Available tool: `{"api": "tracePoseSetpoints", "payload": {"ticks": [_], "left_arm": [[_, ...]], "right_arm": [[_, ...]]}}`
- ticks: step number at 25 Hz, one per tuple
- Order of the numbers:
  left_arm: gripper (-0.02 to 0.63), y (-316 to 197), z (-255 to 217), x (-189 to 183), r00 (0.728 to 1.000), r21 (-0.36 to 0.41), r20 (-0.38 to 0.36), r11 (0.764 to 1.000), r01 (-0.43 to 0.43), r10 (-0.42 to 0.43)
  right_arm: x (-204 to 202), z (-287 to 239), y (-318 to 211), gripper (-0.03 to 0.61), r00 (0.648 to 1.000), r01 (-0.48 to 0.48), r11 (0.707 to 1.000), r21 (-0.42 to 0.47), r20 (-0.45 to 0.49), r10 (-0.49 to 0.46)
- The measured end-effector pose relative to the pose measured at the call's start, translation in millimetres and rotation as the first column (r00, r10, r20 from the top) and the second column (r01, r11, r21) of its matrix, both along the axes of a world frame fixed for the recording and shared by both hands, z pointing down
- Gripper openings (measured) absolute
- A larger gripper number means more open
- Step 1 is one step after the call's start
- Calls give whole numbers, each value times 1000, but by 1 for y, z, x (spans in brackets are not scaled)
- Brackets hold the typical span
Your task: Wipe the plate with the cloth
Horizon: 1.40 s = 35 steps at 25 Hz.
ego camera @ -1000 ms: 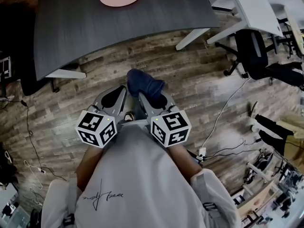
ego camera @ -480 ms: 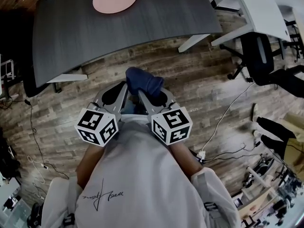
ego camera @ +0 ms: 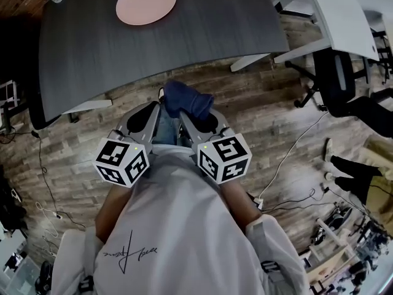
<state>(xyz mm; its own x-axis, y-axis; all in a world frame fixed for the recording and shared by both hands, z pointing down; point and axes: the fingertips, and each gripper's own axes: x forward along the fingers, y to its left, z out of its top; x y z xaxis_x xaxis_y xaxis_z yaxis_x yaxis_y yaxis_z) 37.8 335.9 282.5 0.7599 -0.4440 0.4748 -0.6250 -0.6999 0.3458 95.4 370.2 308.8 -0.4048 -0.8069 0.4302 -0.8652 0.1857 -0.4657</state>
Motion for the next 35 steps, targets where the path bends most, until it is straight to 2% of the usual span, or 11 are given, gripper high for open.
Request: {"api": "tracePoseSetpoints", "payload": {"ticks": [9, 19, 24, 35], "left_arm": [[8, -73, -16, 25, 999, 34, -30, 999, -37, 38], [7, -172, -21, 11, 998, 31, -60, 999, -17, 19], [8, -218, -21, -2, 997, 39, -79, 999, -9, 12], [11, -278, -7, -32, 992, 9, -118, 999, 40, -39]], "right_arm": [[16, -4, -67, 112, 1000, -9, 1000, -24, -30, 9], [2, -15, -166, 117, 1000, 10, 1000, -17, -26, -11], [-4, -16, -211, 117, 998, 21, 1000, -19, -63, -22], [-25, -9, -266, 118, 987, 56, 997, -45, -151, -62]]}}
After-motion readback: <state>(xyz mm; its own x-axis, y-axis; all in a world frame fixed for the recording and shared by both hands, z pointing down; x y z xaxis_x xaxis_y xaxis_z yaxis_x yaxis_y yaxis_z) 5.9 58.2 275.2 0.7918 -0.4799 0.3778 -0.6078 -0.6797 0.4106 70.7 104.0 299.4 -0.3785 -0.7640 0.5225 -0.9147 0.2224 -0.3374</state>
